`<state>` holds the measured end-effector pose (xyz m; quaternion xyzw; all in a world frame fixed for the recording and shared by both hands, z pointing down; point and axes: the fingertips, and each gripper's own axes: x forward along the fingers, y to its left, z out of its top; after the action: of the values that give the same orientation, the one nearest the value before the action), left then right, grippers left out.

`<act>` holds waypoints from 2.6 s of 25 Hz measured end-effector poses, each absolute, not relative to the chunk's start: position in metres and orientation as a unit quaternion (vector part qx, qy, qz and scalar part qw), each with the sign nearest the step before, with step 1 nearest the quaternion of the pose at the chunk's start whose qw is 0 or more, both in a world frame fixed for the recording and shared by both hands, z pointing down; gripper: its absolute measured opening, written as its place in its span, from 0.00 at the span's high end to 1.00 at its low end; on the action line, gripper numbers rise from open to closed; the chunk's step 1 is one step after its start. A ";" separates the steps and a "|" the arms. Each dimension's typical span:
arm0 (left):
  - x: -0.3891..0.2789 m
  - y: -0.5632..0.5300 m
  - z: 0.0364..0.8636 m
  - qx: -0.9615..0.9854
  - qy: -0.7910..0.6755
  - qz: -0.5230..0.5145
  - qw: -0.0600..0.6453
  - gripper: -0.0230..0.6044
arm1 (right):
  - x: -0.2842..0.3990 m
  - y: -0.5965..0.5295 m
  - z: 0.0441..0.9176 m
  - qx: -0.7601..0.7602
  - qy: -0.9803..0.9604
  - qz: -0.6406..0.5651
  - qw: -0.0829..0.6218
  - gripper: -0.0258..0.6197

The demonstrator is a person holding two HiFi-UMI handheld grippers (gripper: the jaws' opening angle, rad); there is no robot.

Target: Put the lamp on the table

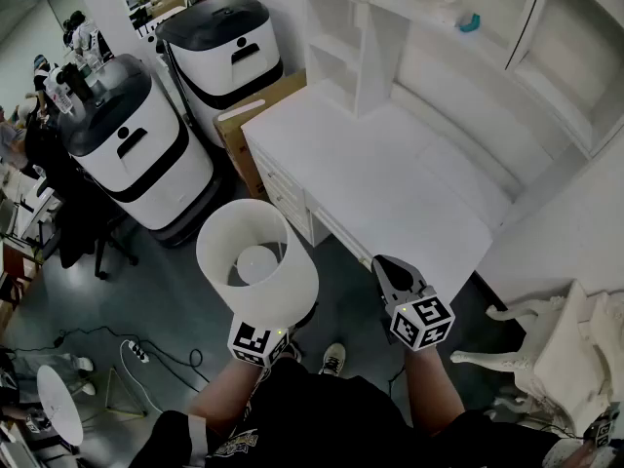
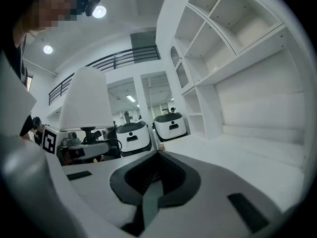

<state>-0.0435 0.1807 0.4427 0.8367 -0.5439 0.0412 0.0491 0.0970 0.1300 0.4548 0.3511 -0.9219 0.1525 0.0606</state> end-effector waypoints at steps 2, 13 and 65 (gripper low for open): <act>-0.044 0.182 0.442 0.837 -0.544 0.041 0.049 0.81 | 0.097 0.131 0.456 0.351 -0.922 0.153 0.061 0.92; -0.051 0.184 0.443 0.835 -0.546 0.041 0.052 0.81 | 0.092 0.132 0.451 0.352 -0.923 0.148 0.046 0.92; -0.171 0.116 0.438 0.868 -0.493 0.033 0.055 0.81 | -0.009 0.077 0.459 0.424 -0.888 0.170 0.047 0.92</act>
<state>-0.1711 0.1161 0.4384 0.8675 -0.4932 0.0326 0.0550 -0.0086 0.0768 0.4587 0.4236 -0.8885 0.1702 0.0472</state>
